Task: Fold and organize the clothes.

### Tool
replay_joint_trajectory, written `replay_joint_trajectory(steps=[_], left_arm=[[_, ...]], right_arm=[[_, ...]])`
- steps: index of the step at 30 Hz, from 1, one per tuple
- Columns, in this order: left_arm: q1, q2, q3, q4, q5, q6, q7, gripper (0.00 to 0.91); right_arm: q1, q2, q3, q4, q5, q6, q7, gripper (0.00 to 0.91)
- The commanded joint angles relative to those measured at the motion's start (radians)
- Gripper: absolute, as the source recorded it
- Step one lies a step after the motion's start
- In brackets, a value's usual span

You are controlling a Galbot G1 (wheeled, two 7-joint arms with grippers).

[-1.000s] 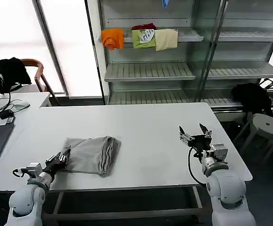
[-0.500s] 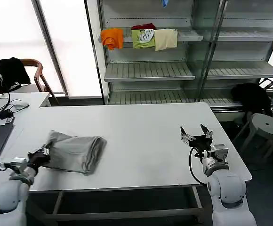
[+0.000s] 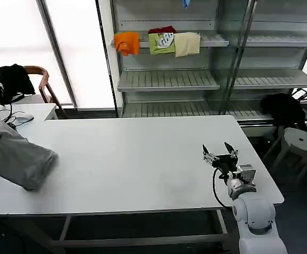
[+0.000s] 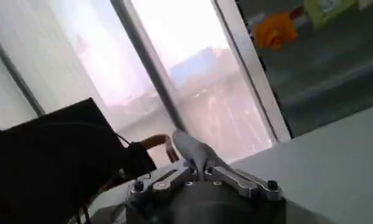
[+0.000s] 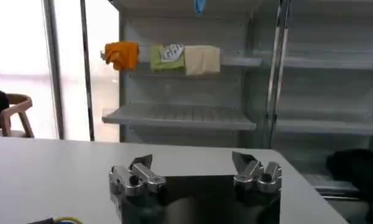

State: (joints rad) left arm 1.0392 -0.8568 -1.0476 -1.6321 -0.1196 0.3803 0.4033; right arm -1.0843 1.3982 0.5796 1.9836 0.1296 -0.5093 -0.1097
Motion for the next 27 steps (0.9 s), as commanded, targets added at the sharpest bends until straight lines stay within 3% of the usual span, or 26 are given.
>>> replay_joint_trajectory(steps=[1,5,12,18,27], left_arm=[[-0.012,0.076,-0.026,-0.126,-0.002,0.052,0.056,0.141],[0.057,-0.059,0.039,-0.189,0.108,0.027,0.059,0.141],[0.116,-0.435,0.223,-0.159,0.303,-0.036,0.016,0.171],[0.095,-0.515,0.323,-0.242,0.297,0.029,0.002,0.302],[0.039,-0.597,0.524,-0.241,0.322,0.126,-0.084,0.312]], right_arm=[[-0.018,-0.007,0.006,0.0,0.014,0.015,-0.001,0.907],[-0.03,-0.006,0.009,-0.007,0.014,0.023,0.0,0.907],[-0.043,-0.005,0.014,-0.027,0.013,0.031,0.004,0.907],[-0.039,-0.007,0.019,-0.038,0.012,0.03,0.008,0.907],[-0.022,0.0,0.02,-0.053,0.01,0.03,0.011,0.907]])
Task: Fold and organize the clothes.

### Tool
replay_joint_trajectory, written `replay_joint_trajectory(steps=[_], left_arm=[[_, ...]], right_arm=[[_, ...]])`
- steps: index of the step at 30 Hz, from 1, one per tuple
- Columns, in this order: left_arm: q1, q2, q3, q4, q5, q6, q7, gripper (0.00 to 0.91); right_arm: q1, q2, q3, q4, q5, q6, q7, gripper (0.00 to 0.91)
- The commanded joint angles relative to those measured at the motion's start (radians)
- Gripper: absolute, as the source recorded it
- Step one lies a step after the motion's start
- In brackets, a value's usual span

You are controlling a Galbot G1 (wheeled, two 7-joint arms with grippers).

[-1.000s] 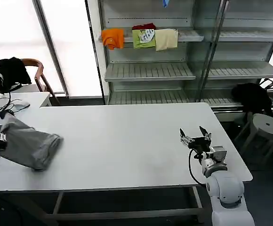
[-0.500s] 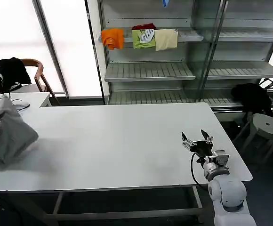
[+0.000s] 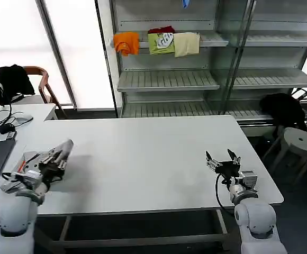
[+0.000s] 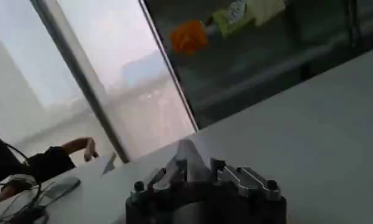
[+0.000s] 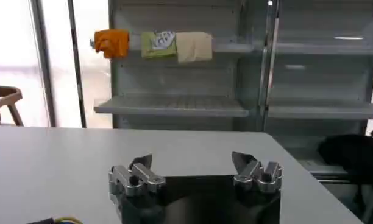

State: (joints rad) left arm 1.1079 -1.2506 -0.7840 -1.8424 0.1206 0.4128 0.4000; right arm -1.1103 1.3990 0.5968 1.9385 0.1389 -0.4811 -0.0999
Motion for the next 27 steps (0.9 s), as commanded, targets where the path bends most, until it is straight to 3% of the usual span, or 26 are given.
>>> replay_joint_trajectory(steps=[1,9,11,12,14,27], left_arm=[[-0.035,-0.219,0.271,-0.024,0.087,0.098,-0.084,0.312],[-0.096,-0.342,0.388,0.069,0.082,0.112,-0.182,0.312],[-0.097,-0.336,0.379,0.054,0.08,0.099,-0.181,0.474],[-0.094,-0.323,0.372,0.044,0.078,0.092,-0.179,0.695],[-0.089,-0.291,0.351,0.018,0.047,0.089,-0.168,0.907],[-0.006,-0.078,0.1,-0.019,-0.123,0.008,-0.172,0.907]], right_arm=[[0.005,-0.001,0.003,-0.008,0.0,0.001,0.001,0.907],[0.004,-0.007,0.006,0.005,-0.001,-0.007,0.002,0.907],[0.003,-0.007,0.006,0.009,0.0,-0.009,0.002,0.907],[0.001,-0.006,0.007,0.011,0.0,-0.009,0.002,0.907],[0.001,-0.006,0.007,0.009,0.0,-0.008,0.002,0.907],[0.008,0.016,-0.027,0.004,-0.009,-0.026,-0.014,0.907]])
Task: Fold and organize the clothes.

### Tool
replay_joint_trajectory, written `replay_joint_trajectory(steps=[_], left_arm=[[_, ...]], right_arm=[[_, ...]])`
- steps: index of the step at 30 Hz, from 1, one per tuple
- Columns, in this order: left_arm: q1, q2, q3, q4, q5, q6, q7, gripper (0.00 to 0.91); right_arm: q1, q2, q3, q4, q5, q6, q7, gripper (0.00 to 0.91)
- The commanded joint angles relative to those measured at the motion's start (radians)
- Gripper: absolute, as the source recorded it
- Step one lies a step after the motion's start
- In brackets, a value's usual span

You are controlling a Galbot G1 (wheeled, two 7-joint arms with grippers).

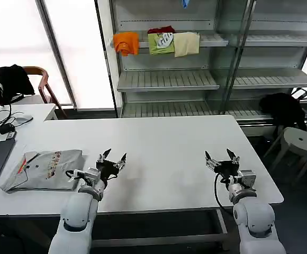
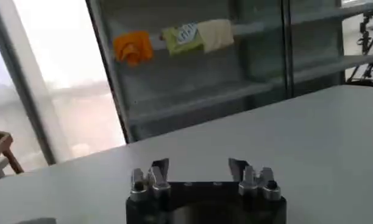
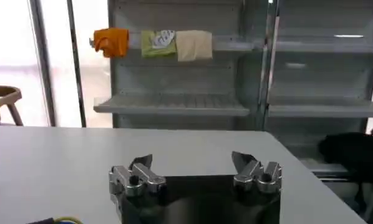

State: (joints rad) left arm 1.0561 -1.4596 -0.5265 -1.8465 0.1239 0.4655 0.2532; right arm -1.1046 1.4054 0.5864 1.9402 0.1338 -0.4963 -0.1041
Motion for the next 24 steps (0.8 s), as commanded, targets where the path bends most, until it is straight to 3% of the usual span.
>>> replay_joint_trajectory(steps=[1,8,24], left_arm=[[0.051,0.151,-0.182,-0.009,-0.125,-0.044,-0.028,0.907],[0.102,0.244,-0.244,0.043,-0.033,-0.064,-0.029,0.907],[0.115,0.169,-0.191,0.06,-0.019,-0.057,-0.029,0.907]], right_arm=[[0.004,0.013,-0.022,-0.001,-0.009,-0.011,-0.009,0.907],[0.013,0.024,-0.031,-0.019,-0.026,-0.011,-0.003,0.907],[0.005,0.016,-0.023,-0.011,-0.025,-0.012,0.001,0.907]])
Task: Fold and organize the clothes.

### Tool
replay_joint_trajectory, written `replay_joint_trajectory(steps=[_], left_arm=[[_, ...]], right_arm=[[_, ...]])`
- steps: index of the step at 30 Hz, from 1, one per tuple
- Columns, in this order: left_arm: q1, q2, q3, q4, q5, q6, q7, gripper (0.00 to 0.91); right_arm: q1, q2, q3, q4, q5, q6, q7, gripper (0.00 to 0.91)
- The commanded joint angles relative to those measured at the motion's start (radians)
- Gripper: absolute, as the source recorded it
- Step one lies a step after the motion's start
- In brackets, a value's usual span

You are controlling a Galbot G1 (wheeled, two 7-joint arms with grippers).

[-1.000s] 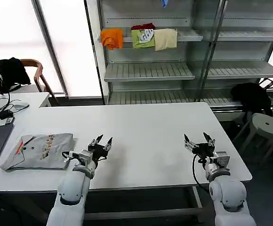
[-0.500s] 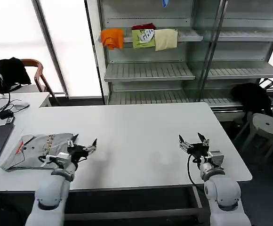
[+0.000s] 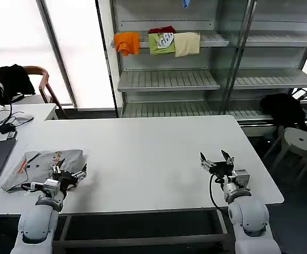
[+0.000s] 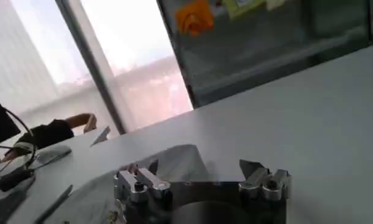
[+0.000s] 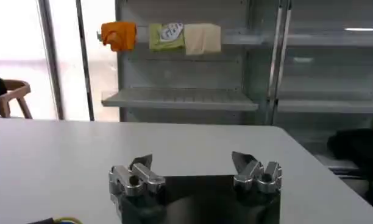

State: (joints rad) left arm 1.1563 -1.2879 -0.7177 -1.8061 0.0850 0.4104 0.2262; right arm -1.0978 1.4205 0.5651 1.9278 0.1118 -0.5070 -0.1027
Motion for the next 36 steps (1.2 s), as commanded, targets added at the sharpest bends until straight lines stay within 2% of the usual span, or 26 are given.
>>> replay_joint_trajectory(steps=[1,14,15,17,18,19,20,21,22,23,24,26,36], left_arm=[[0.015,-0.005,0.002,0.023,0.025,-0.002,-0.002,0.907],[0.005,-0.013,0.002,0.079,0.068,-0.011,-0.014,0.907],[0.006,-0.013,0.003,0.079,0.068,-0.012,-0.014,0.887],[0.009,-0.016,0.007,0.079,0.074,-0.015,-0.012,0.786],[0.009,-0.016,0.008,0.079,0.075,-0.016,-0.012,0.675],[0.01,-0.019,0.01,0.079,0.08,-0.021,-0.01,0.615],[0.01,-0.02,0.012,0.078,0.083,-0.024,-0.009,0.504],[0.011,-0.022,0.013,0.077,0.086,-0.027,-0.01,0.433],[0.01,-0.022,0.013,0.076,0.087,-0.029,-0.009,0.272],[0.01,-0.023,0.013,0.075,0.09,-0.03,-0.009,0.202],[0.009,-0.023,0.013,0.075,0.091,-0.03,-0.008,0.05],[0.006,-0.024,0.012,0.074,0.094,-0.03,-0.005,0.01],[0.003,-0.024,0.01,0.061,0.102,-0.025,-0.008,0.0]], right_arm=[[-0.002,0.0,-0.001,0.002,-0.003,-0.001,0.0,0.907],[-0.002,0.001,0.0,-0.002,-0.002,0.001,0.002,0.907],[-0.001,0.001,-0.001,-0.002,-0.002,0.001,0.002,0.907],[0.001,0.003,-0.001,-0.003,-0.003,0.0,0.003,0.907],[0.001,0.004,-0.001,-0.004,-0.003,0.0,0.003,0.907],[0.002,0.005,-0.002,-0.003,-0.003,0.0,0.003,0.907],[0.002,0.005,-0.003,-0.003,-0.003,0.001,0.003,0.907],[0.002,0.005,-0.003,-0.003,-0.003,0.0,0.003,0.907],[0.003,0.005,-0.002,-0.004,-0.003,0.001,0.004,0.907],[0.003,0.004,-0.002,-0.004,-0.003,0.0,0.004,0.907],[0.003,0.004,-0.002,-0.004,-0.003,0.001,0.004,0.907],[0.002,0.003,0.0,-0.005,-0.002,0.001,0.003,0.907],[0.001,0.001,0.001,-0.009,-0.002,0.002,0.005,0.907]])
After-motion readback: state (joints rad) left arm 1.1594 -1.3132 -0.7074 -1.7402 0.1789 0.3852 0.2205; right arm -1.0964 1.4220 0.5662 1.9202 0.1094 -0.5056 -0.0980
